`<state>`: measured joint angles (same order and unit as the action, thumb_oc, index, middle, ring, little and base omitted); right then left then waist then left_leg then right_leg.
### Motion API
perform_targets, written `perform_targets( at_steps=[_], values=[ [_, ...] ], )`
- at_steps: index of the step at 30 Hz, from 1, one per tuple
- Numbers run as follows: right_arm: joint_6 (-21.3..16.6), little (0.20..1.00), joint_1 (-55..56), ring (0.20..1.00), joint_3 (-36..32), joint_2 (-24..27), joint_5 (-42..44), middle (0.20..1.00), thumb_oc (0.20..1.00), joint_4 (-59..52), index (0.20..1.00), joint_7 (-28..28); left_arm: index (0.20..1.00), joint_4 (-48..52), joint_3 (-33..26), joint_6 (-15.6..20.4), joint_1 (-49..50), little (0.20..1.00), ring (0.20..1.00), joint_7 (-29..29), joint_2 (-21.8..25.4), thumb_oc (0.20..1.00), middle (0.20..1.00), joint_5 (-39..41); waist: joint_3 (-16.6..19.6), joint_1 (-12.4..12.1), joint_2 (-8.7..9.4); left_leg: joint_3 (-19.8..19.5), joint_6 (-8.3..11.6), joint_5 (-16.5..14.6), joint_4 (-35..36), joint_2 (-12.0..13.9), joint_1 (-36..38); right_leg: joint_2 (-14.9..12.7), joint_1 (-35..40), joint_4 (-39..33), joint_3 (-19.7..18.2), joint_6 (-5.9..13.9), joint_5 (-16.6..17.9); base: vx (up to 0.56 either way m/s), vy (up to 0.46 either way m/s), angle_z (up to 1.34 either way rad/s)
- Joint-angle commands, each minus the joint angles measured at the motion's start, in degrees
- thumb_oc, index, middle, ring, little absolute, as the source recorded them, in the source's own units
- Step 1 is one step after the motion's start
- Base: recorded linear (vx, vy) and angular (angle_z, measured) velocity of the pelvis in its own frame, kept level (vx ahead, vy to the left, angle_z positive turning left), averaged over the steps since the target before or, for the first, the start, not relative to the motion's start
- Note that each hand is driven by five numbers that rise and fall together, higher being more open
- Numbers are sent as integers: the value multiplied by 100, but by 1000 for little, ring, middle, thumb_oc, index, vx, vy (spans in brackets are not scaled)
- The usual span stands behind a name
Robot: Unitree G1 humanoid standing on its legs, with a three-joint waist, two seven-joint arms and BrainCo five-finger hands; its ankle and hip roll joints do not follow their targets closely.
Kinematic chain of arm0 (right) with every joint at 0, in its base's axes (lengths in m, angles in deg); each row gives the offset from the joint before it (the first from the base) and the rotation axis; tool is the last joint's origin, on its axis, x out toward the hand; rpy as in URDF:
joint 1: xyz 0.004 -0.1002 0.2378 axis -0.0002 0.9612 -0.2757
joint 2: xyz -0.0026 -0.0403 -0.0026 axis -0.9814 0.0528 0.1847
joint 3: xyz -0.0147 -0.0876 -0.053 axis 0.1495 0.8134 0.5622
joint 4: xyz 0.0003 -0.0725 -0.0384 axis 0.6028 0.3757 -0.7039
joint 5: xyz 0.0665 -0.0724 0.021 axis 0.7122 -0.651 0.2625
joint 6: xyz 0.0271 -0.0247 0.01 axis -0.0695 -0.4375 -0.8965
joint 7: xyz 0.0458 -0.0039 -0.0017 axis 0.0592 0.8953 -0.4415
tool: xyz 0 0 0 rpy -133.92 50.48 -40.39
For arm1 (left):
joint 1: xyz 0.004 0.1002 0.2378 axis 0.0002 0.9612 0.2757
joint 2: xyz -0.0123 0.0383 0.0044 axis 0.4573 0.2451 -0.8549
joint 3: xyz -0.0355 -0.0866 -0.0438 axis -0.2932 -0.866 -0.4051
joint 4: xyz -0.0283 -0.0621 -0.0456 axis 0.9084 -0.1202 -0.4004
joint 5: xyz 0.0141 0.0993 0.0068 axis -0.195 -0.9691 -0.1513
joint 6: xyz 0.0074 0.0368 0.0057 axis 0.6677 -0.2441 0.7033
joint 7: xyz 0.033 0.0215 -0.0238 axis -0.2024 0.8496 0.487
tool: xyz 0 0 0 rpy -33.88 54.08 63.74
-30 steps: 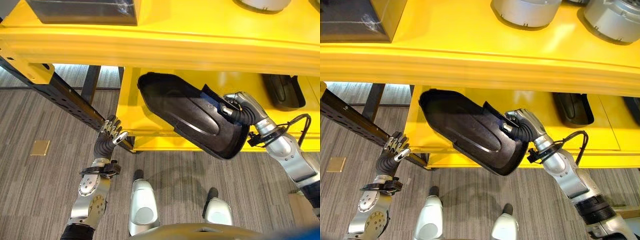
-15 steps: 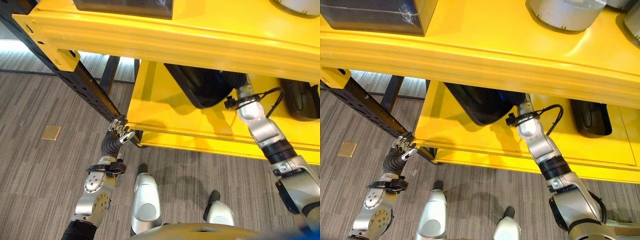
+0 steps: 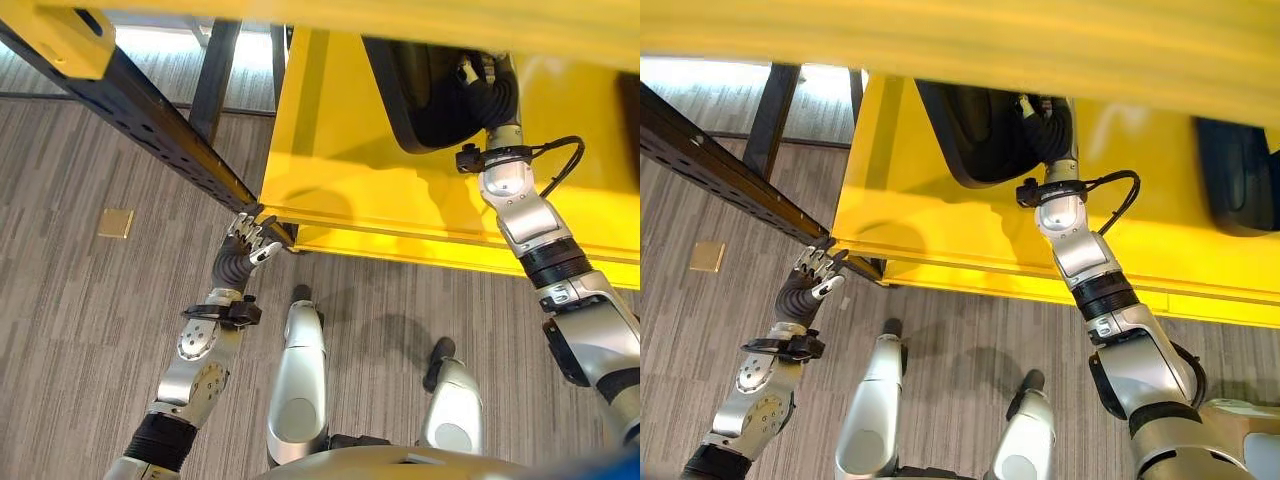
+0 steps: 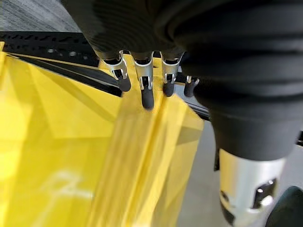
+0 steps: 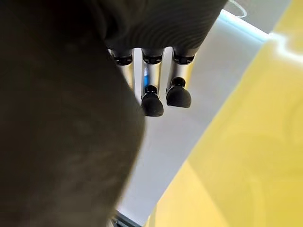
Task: Move parts from the plastic box to the shelf.
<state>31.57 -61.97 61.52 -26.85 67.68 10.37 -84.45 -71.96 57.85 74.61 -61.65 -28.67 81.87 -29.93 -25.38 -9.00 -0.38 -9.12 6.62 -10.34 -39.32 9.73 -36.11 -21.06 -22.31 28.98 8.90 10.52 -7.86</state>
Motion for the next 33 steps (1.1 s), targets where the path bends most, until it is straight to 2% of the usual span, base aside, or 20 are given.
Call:
perform_targets(
  at_steps=[1, 3, 4, 10, 14, 25, 33],
  values=[
    [-363, 200, -315, 200, -668, -3, 316, 200, 200, -157, 200, -459, 1000, 220, 402, 110, 47, 1000, 1000, 129, 144, 1000, 1000, -39, 278, -32, 17, 285, -239, 173, 50, -59, -3, 159, -300, 1171, -141, -369, -448, -83, 52, -5],
    [-362, 200, -288, 200, -737, -45, 330, 200, 200, -196, 200, -531, 1000, 230, 492, 98, -96, 1000, 1000, 184, 122, 1000, 1000, -56, 240, -7, 0, 243, -270, 120, -132, -90, -258, 134, -541, 1357, -151, -377, -478, -38, 20, -1],
    [-342, 200, -310, 200, -779, -18, 322, 200, 200, -163, 200, -589, 1000, 230, 535, 102, -160, 1000, 1000, 222, 111, 1000, 1000, -93, 252, -3, 11, 222, -253, -80, -296, -125, -384, 131, -634, 1487, -175, -348, -638, 27, 13, 15],
    [-416, 200, -234, 200, -892, 67, 418, 200, 200, -62, 200, -743, 1000, 133, 640, 197, -388, 1000, 1000, 421, -16, 1000, 1000, -185, 228, 34, 34, 190, -317, -145, -495, -181, -756, 124, -998, 1644, -223, -365, -666, -19, 30, 11],
    [-407, 200, -212, 200, -915, 44, 428, 200, 200, 28, 200, -761, 1000, 88, 594, 223, -417, 1000, 1000, 496, -50, 1000, 1000, -148, 232, 51, 42, 199, -324, -161, -537, -168, -835, 147, -1126, 1708, -269, -388, -689, -7, 8, -1],
    [-420, 200, -1111, 200, -830, 516, 1144, 200, 200, 1958, 200, -937, 1000, 61, 612, 276, -370, 1000, 1000, 500, 53, 1000, 1000, -35, 245, 150, 43, 243, -293, -87, -424, -113, -942, 237, -1348, 1615, -358, -410, -617, -19, 16, -6],
    [-438, 200, -880, 200, -792, 847, 1294, 200, 200, 2450, 200, -846, 1000, 33, 558, 324, -379, 1000, 1000, 505, 19, 1000, 1000, 0, 255, 231, 51, 251, -258, -66, -361, -98, -945, 249, -1329, 1525, -356, -417, -601, 0, 0, 0]
  ],
)
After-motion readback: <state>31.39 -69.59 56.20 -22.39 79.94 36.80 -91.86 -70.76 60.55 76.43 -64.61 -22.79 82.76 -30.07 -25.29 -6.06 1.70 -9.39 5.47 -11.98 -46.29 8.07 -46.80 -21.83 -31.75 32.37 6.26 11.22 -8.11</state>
